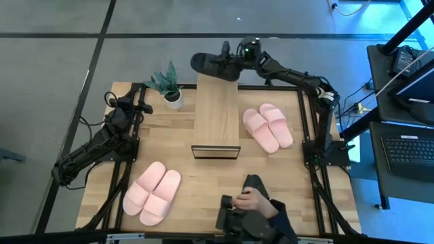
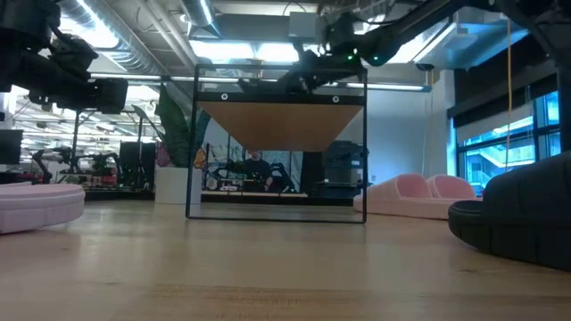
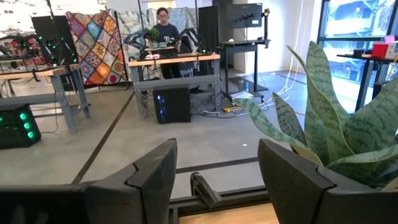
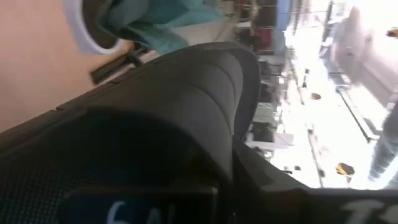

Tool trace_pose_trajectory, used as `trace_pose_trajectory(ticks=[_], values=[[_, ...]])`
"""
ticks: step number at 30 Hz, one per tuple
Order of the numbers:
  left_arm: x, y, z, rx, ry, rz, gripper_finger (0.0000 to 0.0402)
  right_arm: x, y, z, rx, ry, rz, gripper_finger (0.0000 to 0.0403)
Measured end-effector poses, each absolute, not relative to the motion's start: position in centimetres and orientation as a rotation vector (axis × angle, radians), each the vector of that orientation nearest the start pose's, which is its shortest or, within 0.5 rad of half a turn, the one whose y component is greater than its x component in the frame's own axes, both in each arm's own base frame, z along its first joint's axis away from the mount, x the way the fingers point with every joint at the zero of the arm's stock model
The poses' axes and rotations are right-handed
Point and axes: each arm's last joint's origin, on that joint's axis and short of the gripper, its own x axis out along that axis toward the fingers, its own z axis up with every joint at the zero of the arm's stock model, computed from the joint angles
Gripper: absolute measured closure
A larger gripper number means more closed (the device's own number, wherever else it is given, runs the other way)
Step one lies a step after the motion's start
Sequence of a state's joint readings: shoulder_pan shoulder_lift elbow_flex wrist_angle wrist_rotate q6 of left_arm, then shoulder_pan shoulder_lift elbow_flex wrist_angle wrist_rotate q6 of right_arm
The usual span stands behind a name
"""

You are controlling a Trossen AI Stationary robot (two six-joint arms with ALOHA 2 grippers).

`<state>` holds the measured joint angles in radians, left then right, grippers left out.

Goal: Pick and place slides into the shelf
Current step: Put the black slide on the shelf

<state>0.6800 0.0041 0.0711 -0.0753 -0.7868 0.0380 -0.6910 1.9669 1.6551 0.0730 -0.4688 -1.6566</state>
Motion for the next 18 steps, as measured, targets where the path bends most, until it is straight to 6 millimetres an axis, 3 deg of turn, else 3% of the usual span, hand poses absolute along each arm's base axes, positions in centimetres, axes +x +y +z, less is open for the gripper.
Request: trace_pose_trajectory(ticks=[18], values=[[5.3,6.9,18.0,0.031,0.038,1.467,0.0185,36.5,-28.7,28.8,-1.461,0.448,0.122,0.0388]])
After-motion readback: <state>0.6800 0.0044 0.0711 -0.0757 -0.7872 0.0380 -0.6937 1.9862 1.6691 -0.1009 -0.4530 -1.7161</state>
